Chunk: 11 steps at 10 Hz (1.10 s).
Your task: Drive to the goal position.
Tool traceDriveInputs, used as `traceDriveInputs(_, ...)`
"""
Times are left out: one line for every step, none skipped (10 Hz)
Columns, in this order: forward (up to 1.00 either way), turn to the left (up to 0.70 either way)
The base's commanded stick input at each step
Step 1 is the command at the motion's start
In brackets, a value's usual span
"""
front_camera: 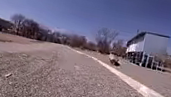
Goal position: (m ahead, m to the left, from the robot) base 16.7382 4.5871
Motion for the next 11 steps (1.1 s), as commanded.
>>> traceDriveInputs(0.7, 0.0)
traceDriveInputs(0.7, 0.0)
traceDriveInputs(0.7, 0.0)
traceDriveInputs(0.7, 0.0)
traceDriveInputs(0.7, 0.0)
traceDriveInputs(0.7, 0.0)
traceDriveInputs(0.7, 0.0)
traceDriveInputs(0.7, 0.0)
traceDriveInputs(0.7, 0.0)
traceDriveInputs(0.7, 0.0)
traceDriveInputs(0.7, 0.0)
